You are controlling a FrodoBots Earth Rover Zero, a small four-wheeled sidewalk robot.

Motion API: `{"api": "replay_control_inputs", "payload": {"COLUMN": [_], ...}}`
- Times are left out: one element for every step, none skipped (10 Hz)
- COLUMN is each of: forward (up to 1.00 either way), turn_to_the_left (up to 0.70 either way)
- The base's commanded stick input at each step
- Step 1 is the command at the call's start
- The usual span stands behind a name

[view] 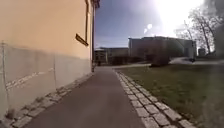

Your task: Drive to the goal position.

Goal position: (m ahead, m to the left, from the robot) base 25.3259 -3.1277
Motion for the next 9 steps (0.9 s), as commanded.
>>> {"api": "replay_control_inputs", "payload": {"forward": [0.7,0.7,0.7,0.7,0.7,0.7,0.7,0.7,0.7], "turn_to_the_left": [0.0,0.0,0.0,0.0,0.0,0.0,0.0,0.0,0.0]}}
